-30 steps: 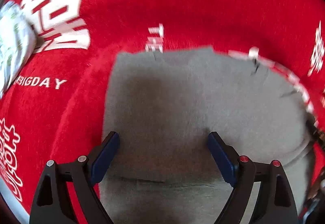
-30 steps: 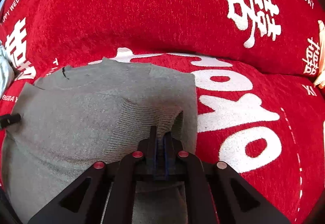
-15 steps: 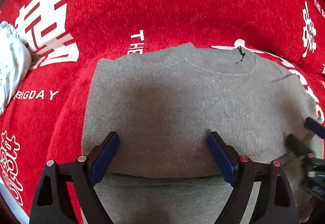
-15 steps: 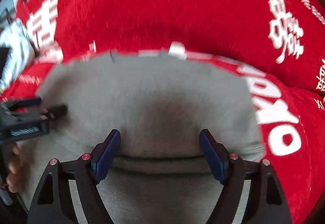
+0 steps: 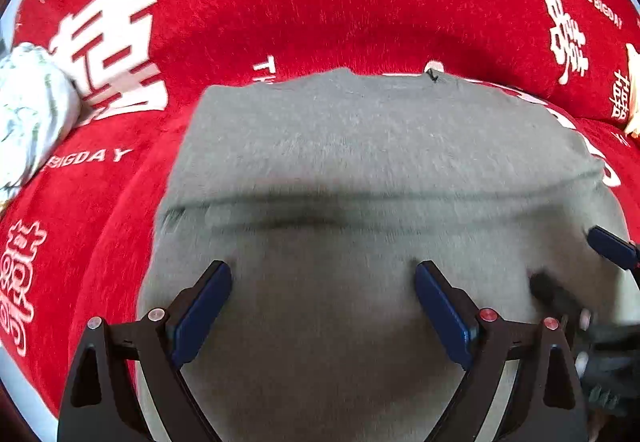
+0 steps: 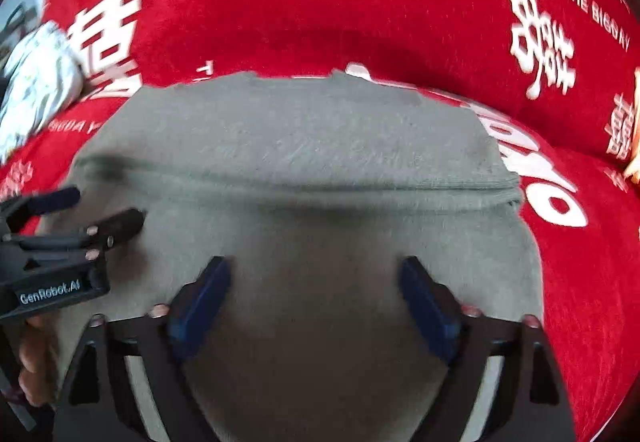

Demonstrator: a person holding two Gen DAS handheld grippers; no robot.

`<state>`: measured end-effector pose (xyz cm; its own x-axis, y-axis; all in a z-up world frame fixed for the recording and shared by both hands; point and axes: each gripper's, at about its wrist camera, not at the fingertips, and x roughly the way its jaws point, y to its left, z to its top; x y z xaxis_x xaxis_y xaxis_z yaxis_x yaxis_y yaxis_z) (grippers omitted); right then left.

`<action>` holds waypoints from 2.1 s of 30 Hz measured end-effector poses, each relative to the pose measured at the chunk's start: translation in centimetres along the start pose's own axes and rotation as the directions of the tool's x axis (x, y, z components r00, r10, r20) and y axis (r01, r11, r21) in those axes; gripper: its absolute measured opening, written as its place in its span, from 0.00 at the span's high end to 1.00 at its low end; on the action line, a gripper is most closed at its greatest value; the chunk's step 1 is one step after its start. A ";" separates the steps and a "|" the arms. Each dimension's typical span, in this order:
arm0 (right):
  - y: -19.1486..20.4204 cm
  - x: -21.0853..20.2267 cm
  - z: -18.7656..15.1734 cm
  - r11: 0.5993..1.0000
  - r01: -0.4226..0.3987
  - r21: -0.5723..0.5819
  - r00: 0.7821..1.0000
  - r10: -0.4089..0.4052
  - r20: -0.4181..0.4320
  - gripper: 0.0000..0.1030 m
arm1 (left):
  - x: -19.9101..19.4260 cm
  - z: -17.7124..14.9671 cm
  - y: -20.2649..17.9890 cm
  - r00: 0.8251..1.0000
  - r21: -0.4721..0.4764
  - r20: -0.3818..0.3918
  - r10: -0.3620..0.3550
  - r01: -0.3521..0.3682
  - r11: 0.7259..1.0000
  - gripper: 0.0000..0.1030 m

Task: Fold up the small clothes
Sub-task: 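Move both grippers down to the hem of the grey sweater, then close both grippers on the sweater hem, then lift the hem with both grippers and fold it over toward the collar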

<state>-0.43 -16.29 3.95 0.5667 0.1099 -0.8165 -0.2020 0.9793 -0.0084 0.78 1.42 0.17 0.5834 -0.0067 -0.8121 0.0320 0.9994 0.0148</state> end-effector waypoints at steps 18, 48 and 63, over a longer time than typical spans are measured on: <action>0.3 -8.9 -12.4 0.985 0.017 -0.173 0.999 -0.011 0.038 0.00 | -8.2 -11.5 1.3 0.998 0.089 -0.033 -0.059 0.062 0.994 0.01; -5.6 -9.9 -17.0 0.987 0.021 0.162 0.982 0.010 -0.191 0.47 | -7.1 -17.2 7.3 0.920 -0.266 -0.265 -0.289 0.218 0.939 0.64; -9.4 -14.1 -8.4 0.915 -0.274 0.298 0.956 0.225 0.187 0.87 | -12.0 -7.1 7.9 0.959 -0.199 0.076 -0.274 0.284 0.938 0.86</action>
<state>-13.22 -28.43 10.71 0.6461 0.3573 -0.6744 -0.1021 0.9162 0.3875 -11.72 9.64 5.88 0.6121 -0.2826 -0.7386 0.0341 0.9425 -0.3324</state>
